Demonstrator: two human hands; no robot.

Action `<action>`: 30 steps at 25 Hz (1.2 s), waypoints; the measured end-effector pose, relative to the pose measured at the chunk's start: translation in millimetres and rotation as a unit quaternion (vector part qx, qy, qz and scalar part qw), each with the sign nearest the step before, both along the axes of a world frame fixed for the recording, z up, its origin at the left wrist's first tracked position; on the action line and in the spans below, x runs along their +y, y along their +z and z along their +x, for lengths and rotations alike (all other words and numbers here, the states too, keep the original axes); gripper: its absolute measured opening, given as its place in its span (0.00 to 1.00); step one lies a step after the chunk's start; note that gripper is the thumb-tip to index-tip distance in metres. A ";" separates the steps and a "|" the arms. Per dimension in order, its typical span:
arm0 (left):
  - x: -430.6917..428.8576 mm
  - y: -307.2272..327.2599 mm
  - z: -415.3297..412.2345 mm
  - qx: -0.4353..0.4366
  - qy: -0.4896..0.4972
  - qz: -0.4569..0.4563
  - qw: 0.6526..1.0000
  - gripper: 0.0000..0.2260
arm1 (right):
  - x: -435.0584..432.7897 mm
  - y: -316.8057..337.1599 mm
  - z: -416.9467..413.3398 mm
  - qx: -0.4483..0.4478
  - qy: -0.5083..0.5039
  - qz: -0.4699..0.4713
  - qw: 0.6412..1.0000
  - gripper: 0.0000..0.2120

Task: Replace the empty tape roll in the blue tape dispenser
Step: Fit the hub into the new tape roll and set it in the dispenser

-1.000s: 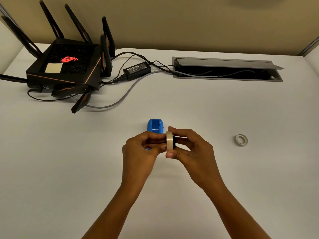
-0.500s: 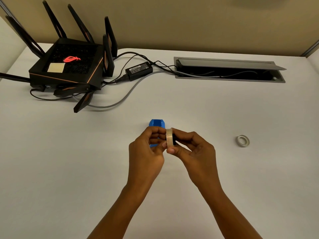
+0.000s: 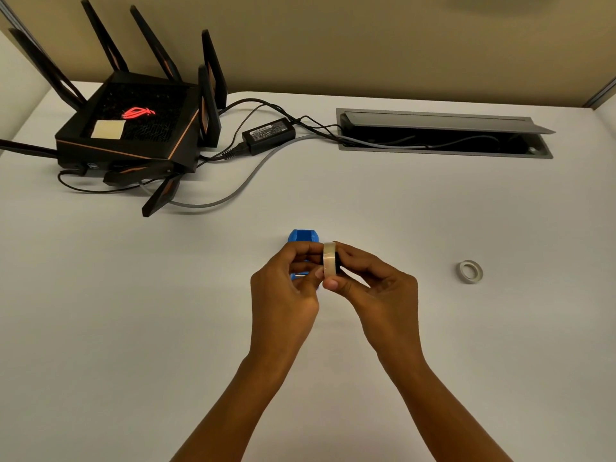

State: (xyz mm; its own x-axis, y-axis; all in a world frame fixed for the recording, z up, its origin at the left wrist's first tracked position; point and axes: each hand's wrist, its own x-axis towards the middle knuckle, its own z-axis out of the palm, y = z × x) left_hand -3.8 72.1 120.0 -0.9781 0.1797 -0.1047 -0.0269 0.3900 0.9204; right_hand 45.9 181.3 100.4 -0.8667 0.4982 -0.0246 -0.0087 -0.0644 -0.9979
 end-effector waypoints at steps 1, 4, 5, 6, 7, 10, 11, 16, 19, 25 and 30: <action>0.1 -0.1 0.0 -0.001 0.001 -0.001 1.000 0.14 | 0.2 0.1 0.2 0.001 0.000 0.004 1.000 0.17; 0.0 -1.1 1.1 -0.004 0.000 0.000 1.000 0.14 | 0.6 -1.2 2.2 -0.001 0.002 0.014 1.000 0.17; 0.0 -1.6 1.5 -0.005 -0.001 0.000 1.000 0.14 | 0.4 -1.9 2.6 -0.003 0.002 0.018 1.000 0.17; -0.2 -2.2 2.0 -0.007 -0.002 0.001 1.000 0.14 | 0.3 -2.4 3.2 -0.005 0.003 0.022 1.000 0.16; -0.3 -2.7 2.4 -0.007 -0.002 0.001 1.000 0.14 | 0.5 -2.8 3.4 -0.006 0.005 0.024 1.000 0.16; -1.0 -4.0 3.1 -0.004 -0.008 0.001 1.000 0.13 | 1.6 -3.0 3.6 -0.007 0.011 0.011 1.000 0.16; -1.4 -4.5 2.9 -0.001 -0.010 0.002 1.000 0.13 | 1.6 -2.8 3.4 -0.008 0.012 0.007 1.000 0.16; -1.7 -7.9 0.0 0.001 -0.002 0.009 1.000 0.14 | 2.8 -1.1 0.5 -0.002 0.027 0.019 0.999 0.15; -0.5 -8.7 -1.1 -0.001 -0.001 0.010 1.000 0.13 | 3.2 -2.2 1.3 0.001 0.033 0.036 0.999 0.13; -1.9 -7.0 -5.0 -0.004 -0.012 0.010 1.000 0.12 | 2.7 -5.3 5.2 -0.003 0.029 0.012 1.000 0.12; -4.4 -4.4 -10.7 -0.023 -0.011 0.037 0.999 0.12 | 3.9 -3.2 2.9 -0.004 0.017 -0.007 1.000 0.19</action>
State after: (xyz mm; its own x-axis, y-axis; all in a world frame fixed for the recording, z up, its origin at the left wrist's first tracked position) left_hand -14.4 67.6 115.7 -0.9681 0.2107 -0.1354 -0.0621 0.3218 0.9448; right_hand 48.8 185.2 97.2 -0.8826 0.4685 -0.0385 0.0019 -0.0784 -0.9969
